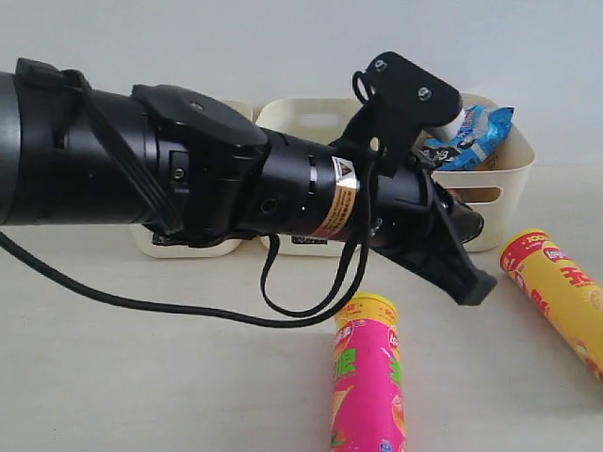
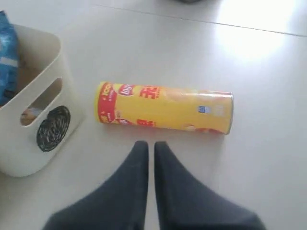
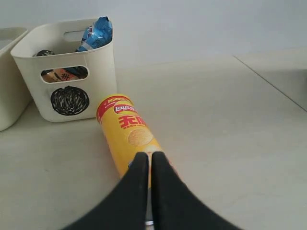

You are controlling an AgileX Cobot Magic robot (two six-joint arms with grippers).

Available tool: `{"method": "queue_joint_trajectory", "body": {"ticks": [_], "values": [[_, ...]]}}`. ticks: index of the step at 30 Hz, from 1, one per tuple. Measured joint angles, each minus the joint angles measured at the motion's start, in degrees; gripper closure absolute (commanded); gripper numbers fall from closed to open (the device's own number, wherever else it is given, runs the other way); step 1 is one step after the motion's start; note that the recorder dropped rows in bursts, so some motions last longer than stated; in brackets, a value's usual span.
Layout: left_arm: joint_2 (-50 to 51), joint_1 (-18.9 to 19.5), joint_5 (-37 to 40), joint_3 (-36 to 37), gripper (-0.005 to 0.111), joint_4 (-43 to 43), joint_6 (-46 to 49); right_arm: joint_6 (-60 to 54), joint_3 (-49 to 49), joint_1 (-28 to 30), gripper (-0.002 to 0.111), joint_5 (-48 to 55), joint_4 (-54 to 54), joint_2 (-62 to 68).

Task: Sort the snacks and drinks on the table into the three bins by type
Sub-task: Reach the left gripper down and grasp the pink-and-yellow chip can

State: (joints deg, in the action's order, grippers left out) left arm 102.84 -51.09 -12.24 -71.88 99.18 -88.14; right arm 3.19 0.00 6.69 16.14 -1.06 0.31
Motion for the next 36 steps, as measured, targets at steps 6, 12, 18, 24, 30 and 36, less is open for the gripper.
{"method": "queue_joint_trajectory", "body": {"ticks": [6, 12, 18, 24, 30, 36], "values": [[0.0, -0.2, 25.1, 0.0, 0.102, 1.1, 19.2, 0.0, 0.0, 0.0, 0.108, 0.0, 0.0, 0.0], [0.0, -0.2, 44.0, 0.0, 0.102, -33.0, 49.6, 0.0, 0.0, 0.0, 0.108, 0.0, 0.0, 0.0], [-1.4, -0.2, 49.7, -3.0, 0.102, -74.2, 73.4, 0.0, 0.0, 0.0, 0.108, 0.0, 0.0, 0.0], [-1.8, -0.2, 57.8, -8.3, 0.053, -94.6, 83.6, 0.0, 0.0, 0.0, 0.108, 0.0, 0.0, 0.0], [1.1, -0.2, 60.6, -8.9, -0.002, -106.8, 91.9, 0.0, 0.0, 0.0, 0.108, 0.0, 0.0, 0.0], [6.3, -0.2, 59.8, -8.9, 0.001, -110.3, 91.7, 0.0, 0.0, 0.0, 0.108, 0.0, 0.0, 0.0]]}}
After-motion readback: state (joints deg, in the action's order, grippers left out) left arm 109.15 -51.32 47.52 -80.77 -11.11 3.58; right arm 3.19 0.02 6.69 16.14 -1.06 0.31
